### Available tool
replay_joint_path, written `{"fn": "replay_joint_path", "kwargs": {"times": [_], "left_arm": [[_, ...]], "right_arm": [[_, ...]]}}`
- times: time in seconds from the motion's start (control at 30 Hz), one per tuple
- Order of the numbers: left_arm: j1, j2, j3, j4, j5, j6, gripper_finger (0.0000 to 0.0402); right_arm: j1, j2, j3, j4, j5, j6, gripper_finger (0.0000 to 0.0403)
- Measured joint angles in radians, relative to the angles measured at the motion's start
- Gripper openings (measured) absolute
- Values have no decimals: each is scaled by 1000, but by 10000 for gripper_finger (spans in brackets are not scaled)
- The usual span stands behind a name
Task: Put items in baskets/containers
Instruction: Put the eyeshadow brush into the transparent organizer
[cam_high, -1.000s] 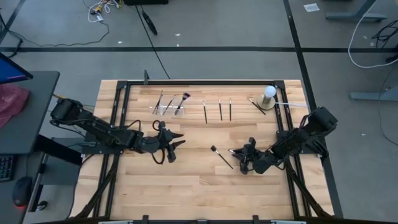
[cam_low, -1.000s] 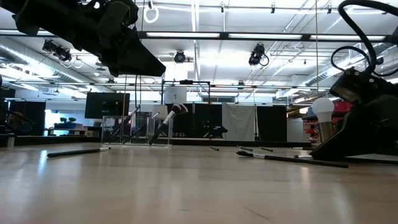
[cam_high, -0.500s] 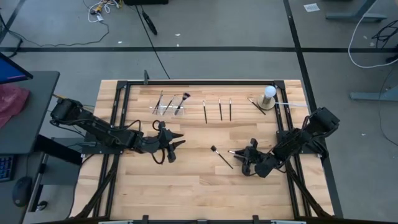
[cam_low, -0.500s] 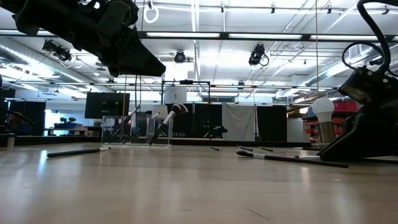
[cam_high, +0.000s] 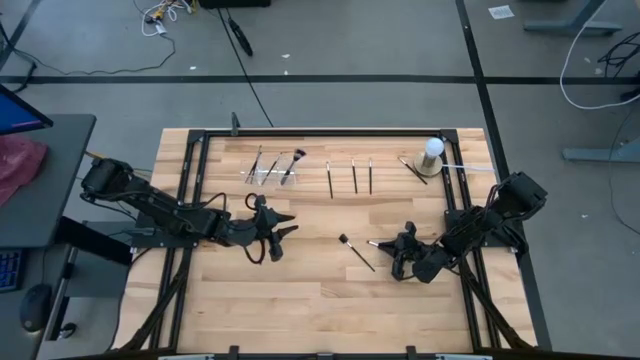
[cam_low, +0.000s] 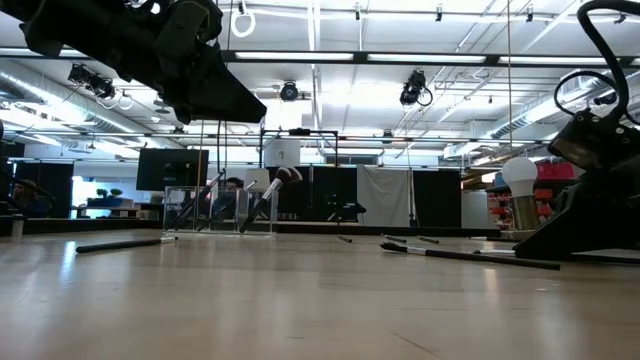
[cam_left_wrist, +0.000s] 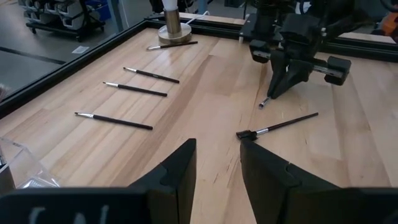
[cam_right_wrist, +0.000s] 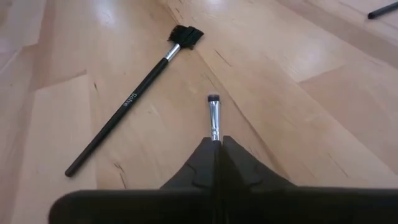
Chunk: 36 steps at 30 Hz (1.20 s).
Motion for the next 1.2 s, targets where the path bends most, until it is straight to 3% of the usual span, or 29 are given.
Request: {"fn": "replay_joint_path", "kwargs": {"times": [0.2, 0.5, 0.67, 0.8, 1.0, 1.2], "left_arm": [[0, 0, 0, 0, 0, 3, 126], [-2, 0, 0, 13, 10, 28, 126], [-2, 13, 0, 46, 39, 60, 126], [-16, 104, 2, 264, 139, 180, 126], [-35, 329, 24, 720, 234, 382, 126], [-26, 473, 148, 782, 280, 413, 126]], "right_arm": [[-10, 3, -5, 36, 12, -58, 10], [-11, 14, -19, 403, 116, -322, 6], [-11, 12, -18, 717, 125, -549, 7], [-20, 10, 0, 959, 17, -780, 7], [-81, 5, 133, 946, -236, -890, 8], [-127, 6, 296, 853, -340, -1045, 8]]}}
